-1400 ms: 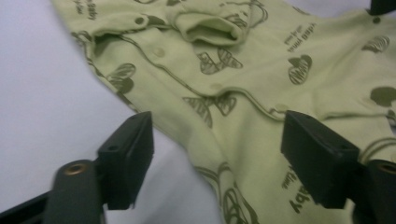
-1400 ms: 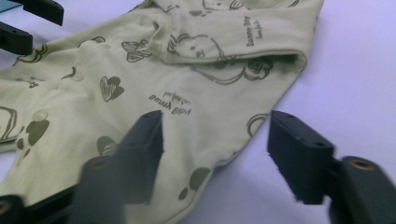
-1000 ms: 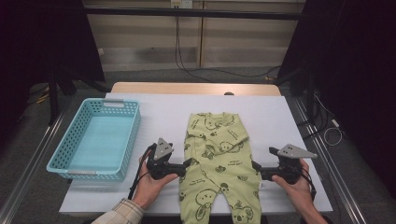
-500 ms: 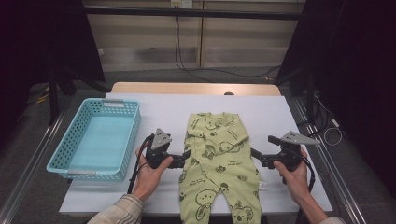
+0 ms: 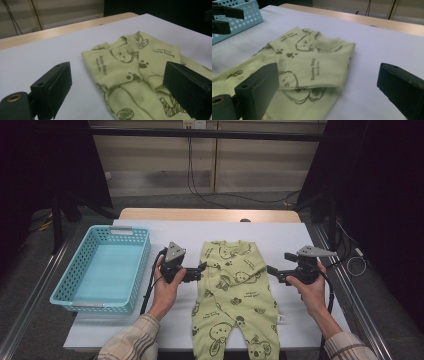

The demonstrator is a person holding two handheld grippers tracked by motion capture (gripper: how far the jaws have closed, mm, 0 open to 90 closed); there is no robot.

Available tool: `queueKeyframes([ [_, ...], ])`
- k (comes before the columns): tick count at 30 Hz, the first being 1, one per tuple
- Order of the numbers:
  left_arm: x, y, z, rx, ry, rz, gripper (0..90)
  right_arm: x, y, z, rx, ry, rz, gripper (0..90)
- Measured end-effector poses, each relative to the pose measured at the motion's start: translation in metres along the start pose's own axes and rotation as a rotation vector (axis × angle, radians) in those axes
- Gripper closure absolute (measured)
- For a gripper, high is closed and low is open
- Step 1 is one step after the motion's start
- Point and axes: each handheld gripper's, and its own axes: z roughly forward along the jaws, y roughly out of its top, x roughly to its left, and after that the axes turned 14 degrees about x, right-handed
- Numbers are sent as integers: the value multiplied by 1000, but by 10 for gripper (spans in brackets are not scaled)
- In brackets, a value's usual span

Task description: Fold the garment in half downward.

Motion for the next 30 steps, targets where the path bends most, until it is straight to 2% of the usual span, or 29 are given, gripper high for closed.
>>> queueKeyframes([
  [3,7,4,8,-4,0,-3,64,-6,9,4,16,18,-8,50],
  [5,11,6,13,15,-1,4,64,-10,13,9,23,23,-10,50],
  [12,22,14,23,15,-4,-19,59,-16,28,25,50,-1,-14,63],
  [14,26,19,24,8,10,-21,56,-17,32,29,54,0,-14,72],
  [20,34,29,34,7,9,-34,57,-24,46,46,83,-6,-28,155],
  [22,37,31,39,15,1,-18,57,-28,51,51,87,-4,-24,181],
  [25,38,35,47,11,2,-22,56,-33,56,60,97,-13,-22,206],
  [26,39,35,49,10,-9,-22,56,-34,57,63,106,-19,-26,213],
  [28,41,34,55,20,12,-26,57,-36,60,69,112,-23,-32,238],
  [29,42,33,57,19,3,-36,57,-38,61,71,115,-12,-49,265],
  [30,43,32,59,23,0,-43,56,-38,61,74,112,-17,-46,276],
])
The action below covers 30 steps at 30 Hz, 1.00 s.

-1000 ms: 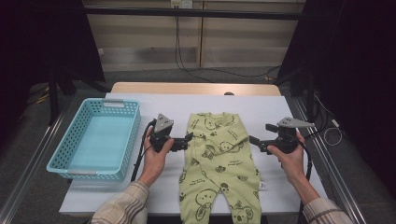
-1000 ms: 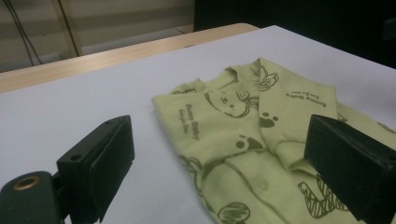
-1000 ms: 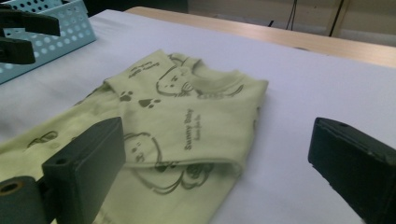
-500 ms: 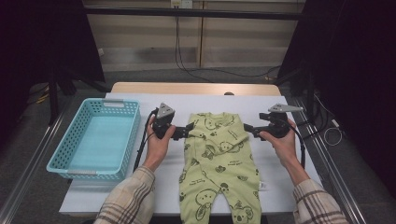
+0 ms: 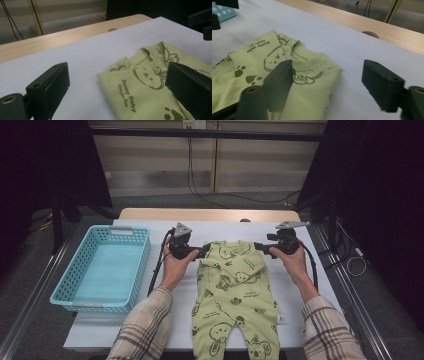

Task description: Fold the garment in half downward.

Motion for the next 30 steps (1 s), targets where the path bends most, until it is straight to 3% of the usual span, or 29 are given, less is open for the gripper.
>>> queueKeyframes([
  [3,2,-2,5,15,5,-6,56,-2,0,10,15,-8,14,326],
  [5,2,-3,6,21,5,-4,57,-3,0,16,30,-23,-9,379],
  [8,2,-4,8,50,21,8,65,-6,-3,22,47,-25,13,453],
  [9,5,-4,8,74,26,40,65,-7,-4,25,56,-27,19,458],
  [10,3,-5,11,44,10,-6,65,-8,-5,28,66,-16,31,472],
  [11,6,-5,9,83,26,37,65,-8,-6,32,80,-19,34,489],
  [12,3,-5,12,49,14,-1,64,-8,-6,35,92,-28,32,499],
  [13,2,-5,13,54,11,0,64,-8,-7,38,92,-23,23,516],
  [14,3,-5,11,82,20,39,65,-8,-8,41,100,-22,26,535],
  [15,3,-5,12,78,26,48,65,-9,-9,43,109,-28,23,549],
  [16,0,-5,14,53,19,15,65,-10,-10,45,113,-28,27,563],
  [19,1,-4,16,48,4,10,58,-10,-12,48,123,-23,30,609],
  [20,3,-4,15,82,17,42,58,-10,-12,50,124,-24,26,623],
  [21,1,-4,17,62,9,14,58,-10,-13,52,136,-24,23,636],
  [22,4,-3,16,96,13,40,58,-10,-13,54,140,-25,20,646],
  [23,3,-3,18,77,0,2,59,-10,-13,55,134,-23,29,661],
  [24,5,-3,18,97,6,25,61,-10,-13,57,125,-22,22,668],
  [25,5,-4,20,80,3,3,63,-9,-13,58,123,-22,22,673],
  [26,8,-3,19,114,13,32,66,-10,-12,59,126,-19,20,675],
  [27,7,-3,21,85,7,-15,71,-10,-11,59,128,-20,31,681],
  [30,9,-2,25,78,-1,-37,91,-11,-10,61,123,3,41,770],
])
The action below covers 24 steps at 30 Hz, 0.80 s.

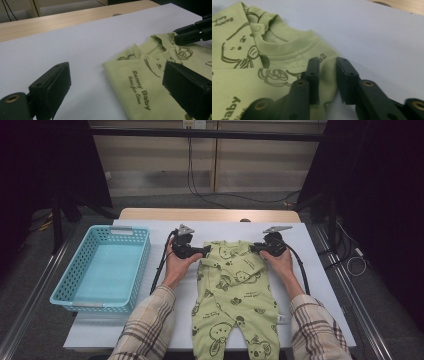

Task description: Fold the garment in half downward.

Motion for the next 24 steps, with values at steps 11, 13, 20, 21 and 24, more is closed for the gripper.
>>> queueKeyframes([
  [11,13,1,15,98,19,9,237,1,1,1,-3,12,-12,878],
  [13,13,2,20,104,13,-35,257,1,0,1,-2,12,-7,878],
  [20,6,12,30,178,34,57,381,2,1,1,-3,5,-14,877],
  [21,4,12,34,191,34,45,409,2,1,1,-2,2,-15,877],
  [24,0,14,37,177,44,30,433,4,0,0,3,-4,-26,876],
])
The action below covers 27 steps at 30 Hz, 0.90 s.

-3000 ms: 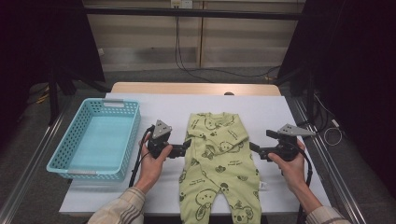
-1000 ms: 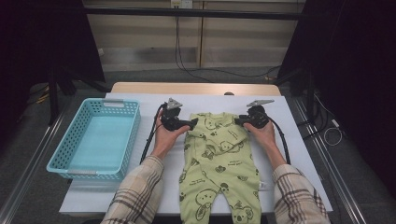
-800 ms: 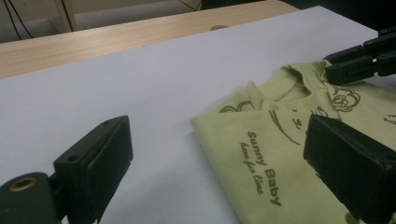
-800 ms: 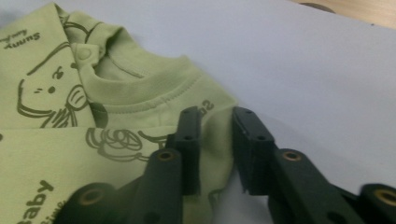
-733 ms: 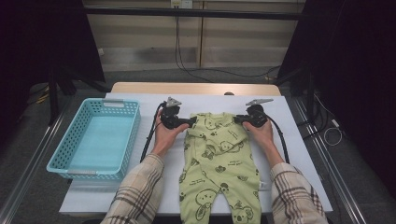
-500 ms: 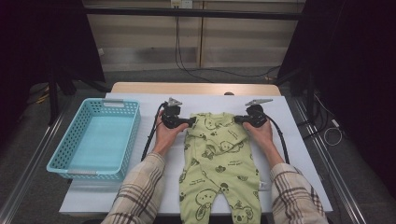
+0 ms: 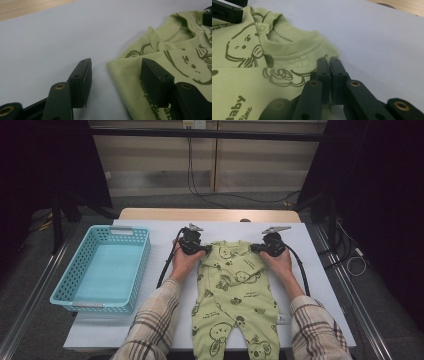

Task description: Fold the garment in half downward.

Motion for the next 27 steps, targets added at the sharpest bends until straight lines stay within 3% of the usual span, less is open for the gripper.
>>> queueKeyframes([
  [6,0,0,0,5,-9,23,495,-1,0,0,-4,3,4,876],
  [8,-1,0,0,1,-32,34,581,0,0,0,-4,4,8,876],
  [12,-2,0,1,-5,-79,-15,723,-1,0,0,-6,7,12,877],
  [14,-1,0,1,13,-111,-16,821,-1,0,0,-9,6,9,877],
  [15,-1,0,1,12,-108,-15,843,-1,0,0,-10,9,9,877],
  [21,-4,0,-4,-3,-87,-27,863,-3,-1,-1,-18,17,25,878],
  [23,-2,0,-7,-7,-89,-20,865,-3,-1,-3,-30,24,34,879],
  [24,-2,1,-8,-29,-101,-39,864,-4,0,-5,-40,28,36,879],
  [26,1,2,-12,-25,-104,-24,864,-4,2,-8,-52,31,45,880],
  [27,0,2,-15,-45,-111,-38,865,-4,3,-10,-62,34,37,880],
])
